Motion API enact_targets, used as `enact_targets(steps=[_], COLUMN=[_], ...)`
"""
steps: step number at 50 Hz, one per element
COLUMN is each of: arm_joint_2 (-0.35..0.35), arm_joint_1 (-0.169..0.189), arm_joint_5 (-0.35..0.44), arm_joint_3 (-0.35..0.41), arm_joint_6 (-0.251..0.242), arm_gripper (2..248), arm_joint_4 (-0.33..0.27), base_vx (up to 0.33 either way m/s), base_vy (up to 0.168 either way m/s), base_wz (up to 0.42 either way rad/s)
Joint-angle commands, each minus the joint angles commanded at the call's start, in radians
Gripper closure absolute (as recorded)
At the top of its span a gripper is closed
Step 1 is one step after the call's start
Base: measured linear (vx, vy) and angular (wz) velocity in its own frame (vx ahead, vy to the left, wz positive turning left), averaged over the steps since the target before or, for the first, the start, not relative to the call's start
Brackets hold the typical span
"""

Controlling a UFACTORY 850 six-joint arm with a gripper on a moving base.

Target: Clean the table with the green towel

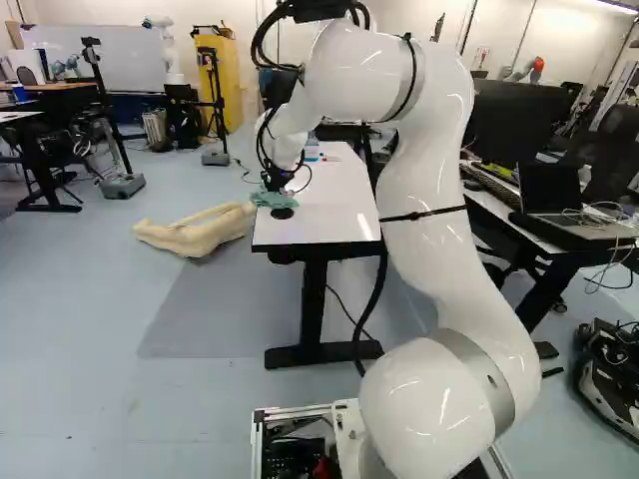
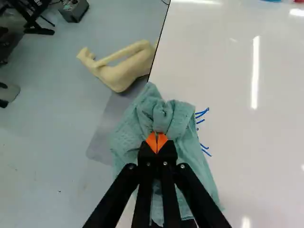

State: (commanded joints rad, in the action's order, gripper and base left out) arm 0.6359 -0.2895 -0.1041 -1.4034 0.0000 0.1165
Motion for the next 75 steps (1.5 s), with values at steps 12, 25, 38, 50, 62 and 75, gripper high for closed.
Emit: enact_targets(steps=[12, 25, 38, 50, 62, 75], arm_joint_2=[0.032, 0.063, 0.079, 0.059, 0.016, -0.035], arm_joint_1=[0.026, 0.056, 0.087, 0.115, 0.124, 0.114], arm_joint_5=[0.000, 0.000, 0.000, 0.000, 0.000, 0.000], arm_joint_3=[-0.044, -0.089, -0.112, -0.083, -0.022, 0.049], arm_joint_6=[0.000, 0.000, 0.000, 0.000, 0.000, 0.000], arm_gripper=[229, 229, 229, 229, 229, 229], arm_joint_4=[0.000, 0.000, 0.000, 0.000, 0.000, 0.000], base_vx=[0.000, 0.000, 0.000, 0.000, 0.000, 0.000], base_vy=[0.000, 0.000, 0.000, 0.000, 0.000, 0.000], base_wz=[0.000, 0.000, 0.000, 0.000, 0.000, 0.000])
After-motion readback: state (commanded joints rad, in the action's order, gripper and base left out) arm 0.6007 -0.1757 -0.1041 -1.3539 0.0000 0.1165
